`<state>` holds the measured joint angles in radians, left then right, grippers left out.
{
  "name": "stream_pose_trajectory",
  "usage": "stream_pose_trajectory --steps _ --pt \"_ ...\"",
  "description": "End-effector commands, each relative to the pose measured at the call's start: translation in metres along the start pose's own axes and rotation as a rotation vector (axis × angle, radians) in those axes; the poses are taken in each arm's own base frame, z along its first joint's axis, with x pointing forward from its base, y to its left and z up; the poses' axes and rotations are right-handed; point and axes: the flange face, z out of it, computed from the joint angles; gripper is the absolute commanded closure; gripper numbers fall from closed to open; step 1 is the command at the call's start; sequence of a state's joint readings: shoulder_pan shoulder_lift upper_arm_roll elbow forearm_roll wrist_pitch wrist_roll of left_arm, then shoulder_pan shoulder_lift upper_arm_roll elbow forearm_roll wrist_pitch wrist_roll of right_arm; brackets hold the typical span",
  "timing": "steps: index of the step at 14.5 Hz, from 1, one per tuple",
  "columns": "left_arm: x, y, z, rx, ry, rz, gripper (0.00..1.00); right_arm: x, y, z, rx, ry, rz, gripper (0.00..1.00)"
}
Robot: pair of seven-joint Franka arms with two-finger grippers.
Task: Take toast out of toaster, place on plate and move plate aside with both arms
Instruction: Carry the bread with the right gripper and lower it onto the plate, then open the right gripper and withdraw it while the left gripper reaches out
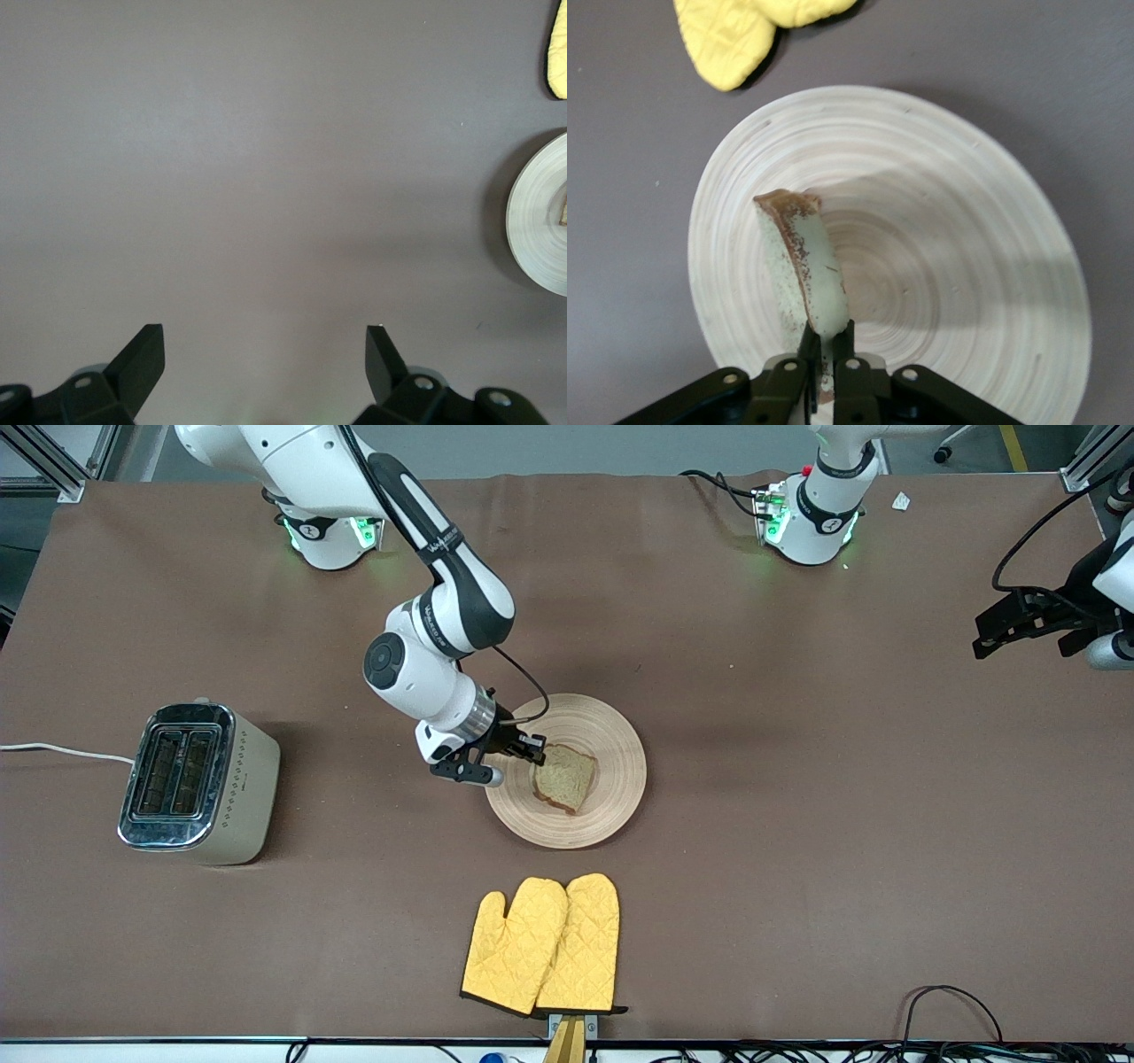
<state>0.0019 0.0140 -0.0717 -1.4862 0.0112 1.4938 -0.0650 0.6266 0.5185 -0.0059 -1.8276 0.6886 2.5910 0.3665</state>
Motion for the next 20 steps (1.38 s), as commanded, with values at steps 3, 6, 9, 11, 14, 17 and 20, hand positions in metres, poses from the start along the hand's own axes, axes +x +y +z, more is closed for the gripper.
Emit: stream_pose_trajectory --steps 3,6,9,11,14,17,20 --pt "0.003 -0.001 -0.004 -0.055 0.007 0.007 0.0 0.016 0.041 0.001 -0.027 -0.021 -0.015 0.0" --pt "0.003 0.0 -0.003 -0.055 0.003 0.009 0.0 0.02 0.056 -0.02 -0.053 -0.008 -0.016 0.0" --pt "0.006 0.003 0.001 -0.078 -0.005 0.012 0.0 0.048 0.076 -0.082 -0.179 -0.013 -0.103 0.0" --pt "0.008 0.007 0.007 -0.122 -0.019 0.0 0.0 0.068 0.09 -0.132 -0.251 0.017 -0.139 0.0" --pt "0.024 0.025 0.031 -0.13 -0.039 0.019 0.0 0.114 0.117 -0.213 -0.386 0.051 -0.147 0.0" --pt "0.047 0.066 0.067 -0.144 -0.036 0.071 0.0 0.135 0.138 -0.275 -0.473 0.013 -0.091 0.0" --pt "0.072 0.095 0.109 -0.151 -0.025 0.092 0.0 0.143 0.147 -0.344 -0.472 0.027 -0.064 0.0"
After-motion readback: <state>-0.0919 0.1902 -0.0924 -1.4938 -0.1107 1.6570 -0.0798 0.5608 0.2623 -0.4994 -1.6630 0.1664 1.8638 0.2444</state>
